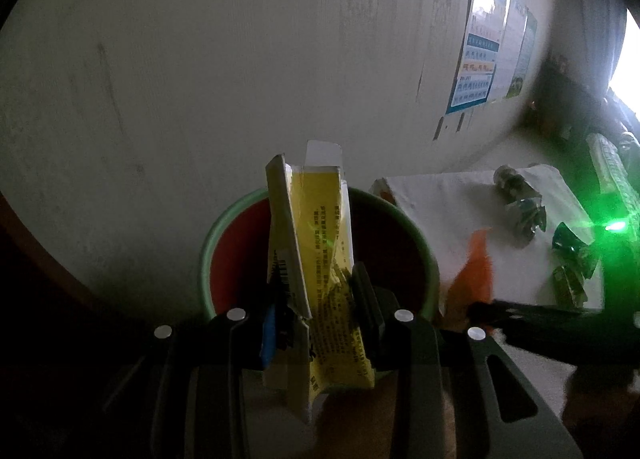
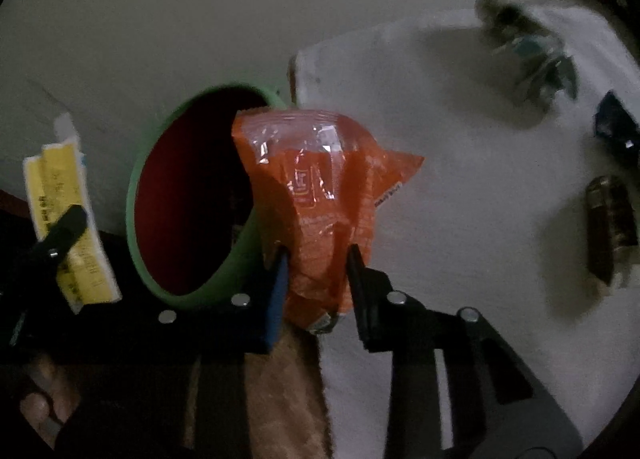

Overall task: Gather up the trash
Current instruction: 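Drop the orange bag into the bucket with the right gripper while the left holds the yellow box above it, then open the left gripper to drop the yellow box into the bucket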

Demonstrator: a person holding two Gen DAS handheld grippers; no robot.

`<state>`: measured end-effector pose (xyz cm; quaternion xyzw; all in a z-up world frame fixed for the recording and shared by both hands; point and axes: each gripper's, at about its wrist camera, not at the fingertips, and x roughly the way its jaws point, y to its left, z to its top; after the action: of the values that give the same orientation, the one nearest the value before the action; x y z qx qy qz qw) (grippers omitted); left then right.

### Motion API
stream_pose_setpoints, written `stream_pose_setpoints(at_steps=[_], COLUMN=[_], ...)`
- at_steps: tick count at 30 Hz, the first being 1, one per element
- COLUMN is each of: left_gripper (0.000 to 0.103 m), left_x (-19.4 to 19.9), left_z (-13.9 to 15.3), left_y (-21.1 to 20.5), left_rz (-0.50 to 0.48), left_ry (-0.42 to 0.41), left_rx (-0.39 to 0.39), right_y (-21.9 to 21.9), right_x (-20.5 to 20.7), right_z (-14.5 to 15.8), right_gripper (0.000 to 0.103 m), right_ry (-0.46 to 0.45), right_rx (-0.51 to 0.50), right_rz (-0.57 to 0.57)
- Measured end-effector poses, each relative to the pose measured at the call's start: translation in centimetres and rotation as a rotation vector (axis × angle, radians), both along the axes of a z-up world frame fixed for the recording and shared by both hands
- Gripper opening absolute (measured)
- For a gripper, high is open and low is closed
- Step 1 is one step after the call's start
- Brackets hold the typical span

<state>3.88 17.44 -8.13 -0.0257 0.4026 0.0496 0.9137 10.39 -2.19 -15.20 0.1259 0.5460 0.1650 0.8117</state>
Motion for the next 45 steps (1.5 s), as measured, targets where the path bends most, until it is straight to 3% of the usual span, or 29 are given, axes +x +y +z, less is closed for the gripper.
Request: stream_pose_setpoints(at_steps=[9,15,20,22,23,24,26,31,37,41,45], left_gripper=[0.031,0.032,0.039,0.048,0.051,0.054,0.054,0.054,0.054,0.055,0.055], left_x=[1.2,2.7,3.5,3.4,3.3,3.3,3.1,2.7,2.2,1.8,1.4], left_z=[-0.9,-1.1,-1.4,-1.4,-1.4,-1.4,-1.5,-1.4,-0.8,-0.9,-1.1], left_y=[1.1,2.6,3.5,3.8,3.8,3.8,3.6,2.5,-0.4,-2.3,-4.4], left_rz=[0.030,0.061,0.084,0.094,0.097,0.099,0.097,0.076,0.016,-0.019,-0.057], left_ry=[0.014,0.026,0.036,0.037,0.037,0.037,0.042,0.048,0.043,0.051,0.068], left_rx=[0.011,0.013,0.027,0.025,0.022,0.020,0.019,0.011,0.006,0.005,0.007], right_y=[0.4,3.6,4.7,4.6,4.4,4.0,3.2,-0.4,-8.7,-15.2,-21.2], right_x=[-0.5,0.7,2.0,2.2,2.1,1.8,1.2,-0.3,-3.2,-4.9,-6.0], right_z=[6.5,6.9,6.9,7.0,7.1,7.2,7.5,7.8,6.6,4.1,2.0], right_gripper=[0.028,0.029,0.039,0.040,0.049,0.050,0.051,0.051,0.051,0.051,0.051], right_ry=[-0.152,-0.161,-0.130,-0.125,-0.127,-0.131,-0.137,-0.166,-0.195,-0.156,-0.091], right_rx=[0.069,0.085,0.114,0.126,0.134,0.143,0.154,0.102,-0.040,-0.143,-0.149], right_rz=[0.032,0.097,0.113,0.109,0.103,0.093,0.077,0.032,-0.097,-0.207,-0.332])
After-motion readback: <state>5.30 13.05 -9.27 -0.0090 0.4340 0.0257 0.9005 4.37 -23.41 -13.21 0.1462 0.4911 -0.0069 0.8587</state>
